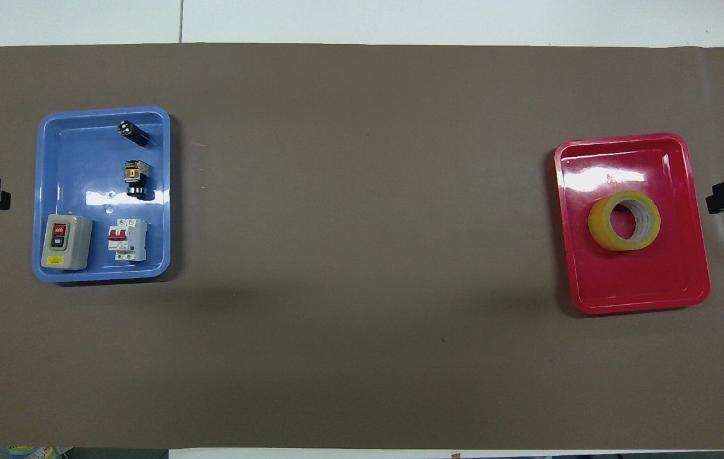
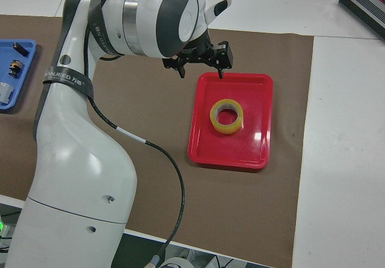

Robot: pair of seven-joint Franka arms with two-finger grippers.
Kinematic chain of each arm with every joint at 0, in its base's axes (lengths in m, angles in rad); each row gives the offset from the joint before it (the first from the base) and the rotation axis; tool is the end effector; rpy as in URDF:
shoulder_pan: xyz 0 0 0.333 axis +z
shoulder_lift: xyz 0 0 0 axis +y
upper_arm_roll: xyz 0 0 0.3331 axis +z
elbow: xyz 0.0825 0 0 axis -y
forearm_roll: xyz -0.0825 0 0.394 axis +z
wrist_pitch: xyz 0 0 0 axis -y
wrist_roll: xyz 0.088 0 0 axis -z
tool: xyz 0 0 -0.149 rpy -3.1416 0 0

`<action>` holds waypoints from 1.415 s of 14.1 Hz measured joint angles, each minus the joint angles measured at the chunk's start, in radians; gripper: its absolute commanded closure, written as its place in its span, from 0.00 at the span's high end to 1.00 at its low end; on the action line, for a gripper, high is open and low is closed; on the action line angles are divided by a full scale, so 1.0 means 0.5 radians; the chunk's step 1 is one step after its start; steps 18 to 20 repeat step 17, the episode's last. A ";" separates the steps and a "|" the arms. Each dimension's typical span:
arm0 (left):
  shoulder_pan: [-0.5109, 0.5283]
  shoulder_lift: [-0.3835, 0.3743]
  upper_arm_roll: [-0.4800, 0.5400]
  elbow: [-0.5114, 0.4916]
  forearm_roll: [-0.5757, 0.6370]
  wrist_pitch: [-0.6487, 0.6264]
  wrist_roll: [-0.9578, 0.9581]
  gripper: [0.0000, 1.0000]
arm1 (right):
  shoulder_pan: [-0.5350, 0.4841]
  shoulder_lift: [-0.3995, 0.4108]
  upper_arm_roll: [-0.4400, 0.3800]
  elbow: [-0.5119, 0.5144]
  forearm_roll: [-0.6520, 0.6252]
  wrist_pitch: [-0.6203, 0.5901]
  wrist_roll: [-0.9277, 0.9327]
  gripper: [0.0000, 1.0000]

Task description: Place and move tape with both arms

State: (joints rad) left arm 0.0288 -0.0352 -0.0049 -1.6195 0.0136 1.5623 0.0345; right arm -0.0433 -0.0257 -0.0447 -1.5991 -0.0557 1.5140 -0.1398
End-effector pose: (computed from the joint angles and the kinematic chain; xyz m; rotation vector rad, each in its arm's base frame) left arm 0.5503 0.0151 0.5951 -3.1282 0.0166 0.0350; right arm 0.5442 -0.0569 0.5958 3.0915 0.0778 -0.1009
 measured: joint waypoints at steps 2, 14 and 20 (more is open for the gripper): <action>0.000 0.000 0.000 0.000 0.000 0.000 0.000 1.00 | 0.000 0.000 0.000 0.000 0.000 0.000 0.000 1.00; 0.000 0.000 0.000 0.000 0.000 0.000 0.000 1.00 | -0.034 0.001 -0.018 0.000 0.002 0.030 0.002 1.00; 0.000 0.000 0.000 0.000 0.000 0.000 0.000 1.00 | -0.034 0.001 -0.017 0.000 0.014 0.030 0.002 1.00</action>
